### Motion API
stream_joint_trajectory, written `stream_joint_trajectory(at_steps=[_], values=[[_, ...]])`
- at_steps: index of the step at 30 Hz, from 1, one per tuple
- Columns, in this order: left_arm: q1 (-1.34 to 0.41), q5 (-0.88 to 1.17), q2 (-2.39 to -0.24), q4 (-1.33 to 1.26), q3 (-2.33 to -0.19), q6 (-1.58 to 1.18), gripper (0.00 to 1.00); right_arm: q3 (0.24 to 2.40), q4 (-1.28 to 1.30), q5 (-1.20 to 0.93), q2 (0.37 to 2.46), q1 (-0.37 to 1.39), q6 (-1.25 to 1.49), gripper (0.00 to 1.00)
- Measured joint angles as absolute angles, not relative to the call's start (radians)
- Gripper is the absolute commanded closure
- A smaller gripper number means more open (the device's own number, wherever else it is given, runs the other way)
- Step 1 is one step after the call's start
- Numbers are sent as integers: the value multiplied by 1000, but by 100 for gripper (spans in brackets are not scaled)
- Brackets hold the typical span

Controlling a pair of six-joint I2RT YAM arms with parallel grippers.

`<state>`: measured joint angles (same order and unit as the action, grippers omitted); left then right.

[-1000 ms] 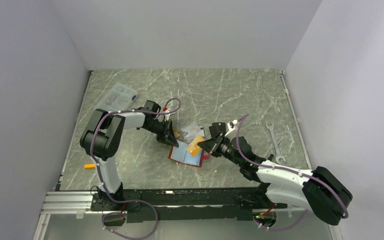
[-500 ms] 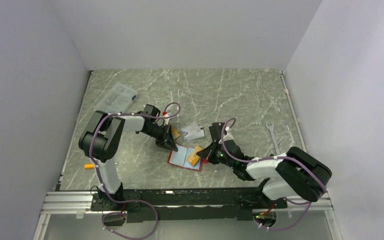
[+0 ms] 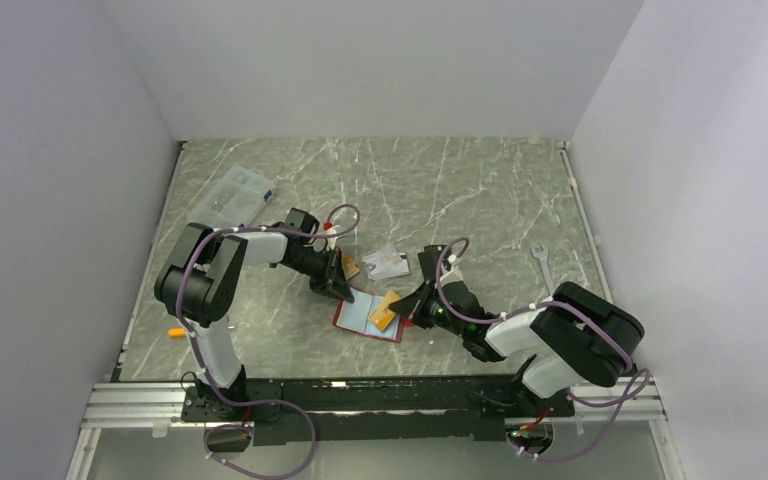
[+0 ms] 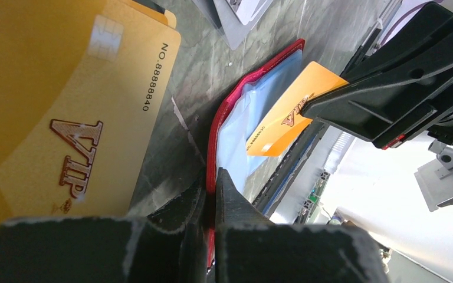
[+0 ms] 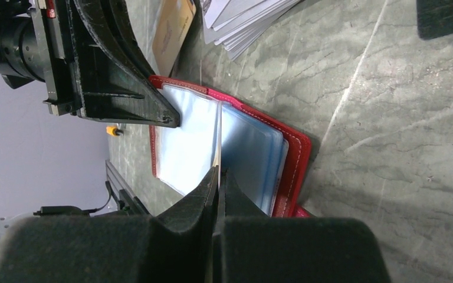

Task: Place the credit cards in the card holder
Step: Insert the credit card into the card holder.

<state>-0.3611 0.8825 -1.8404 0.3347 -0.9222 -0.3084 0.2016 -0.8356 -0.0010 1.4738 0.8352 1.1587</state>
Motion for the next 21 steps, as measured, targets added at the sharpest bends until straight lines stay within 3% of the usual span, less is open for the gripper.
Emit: stream_joint_trajectory(at_steps=[21], values=[[-357,865,-1840,342,-920,-300,90,188,-959,-5,1526,853,1182,100]])
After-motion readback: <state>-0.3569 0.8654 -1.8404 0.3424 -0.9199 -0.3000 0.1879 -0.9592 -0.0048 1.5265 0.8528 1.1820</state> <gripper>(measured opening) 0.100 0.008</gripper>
